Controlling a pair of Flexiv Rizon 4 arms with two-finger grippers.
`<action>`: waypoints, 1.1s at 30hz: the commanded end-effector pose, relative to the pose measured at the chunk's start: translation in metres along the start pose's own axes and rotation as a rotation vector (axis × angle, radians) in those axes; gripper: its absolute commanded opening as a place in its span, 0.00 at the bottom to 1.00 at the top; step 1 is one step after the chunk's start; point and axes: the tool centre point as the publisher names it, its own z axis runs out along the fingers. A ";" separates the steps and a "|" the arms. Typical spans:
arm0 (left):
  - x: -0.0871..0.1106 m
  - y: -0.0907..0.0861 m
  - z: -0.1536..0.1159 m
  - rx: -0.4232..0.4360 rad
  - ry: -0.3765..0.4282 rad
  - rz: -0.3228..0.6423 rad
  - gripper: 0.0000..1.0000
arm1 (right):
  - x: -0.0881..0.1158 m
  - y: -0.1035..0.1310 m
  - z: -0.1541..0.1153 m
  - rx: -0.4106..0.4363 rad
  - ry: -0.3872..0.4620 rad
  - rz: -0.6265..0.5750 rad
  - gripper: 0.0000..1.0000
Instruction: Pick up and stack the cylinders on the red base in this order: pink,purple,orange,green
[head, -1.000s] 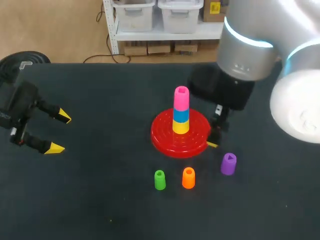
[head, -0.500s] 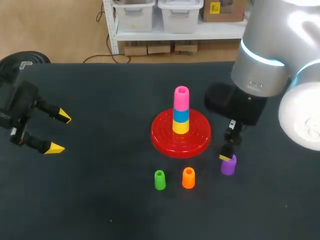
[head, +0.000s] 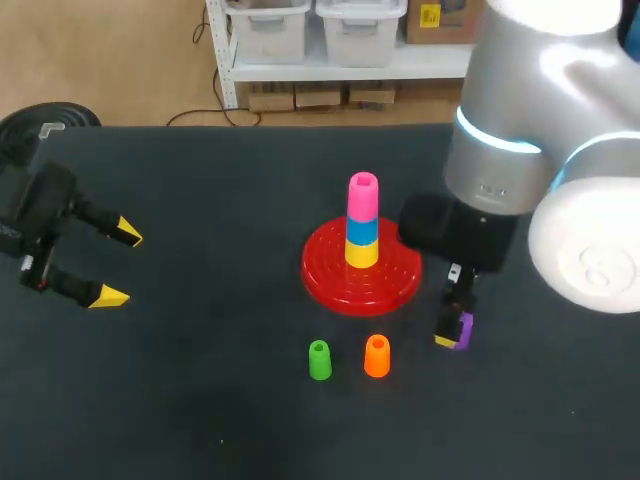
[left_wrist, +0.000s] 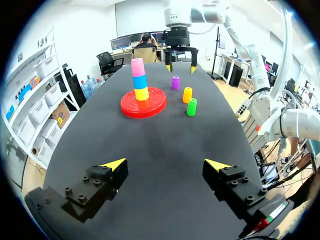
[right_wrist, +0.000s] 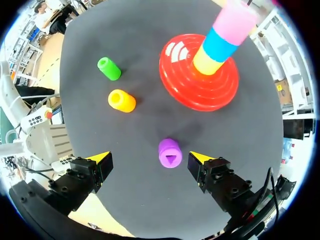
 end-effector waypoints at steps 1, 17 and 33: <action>0.001 0.000 0.000 -0.001 -0.003 0.002 1.00 | -0.003 0.002 0.005 0.005 0.024 0.006 1.00; 0.001 0.000 0.000 -0.001 -0.003 0.002 1.00 | 0.009 0.005 0.022 0.063 0.075 0.019 1.00; 0.001 0.000 0.000 -0.001 -0.003 0.002 1.00 | 0.005 -0.009 0.026 0.075 0.069 0.008 1.00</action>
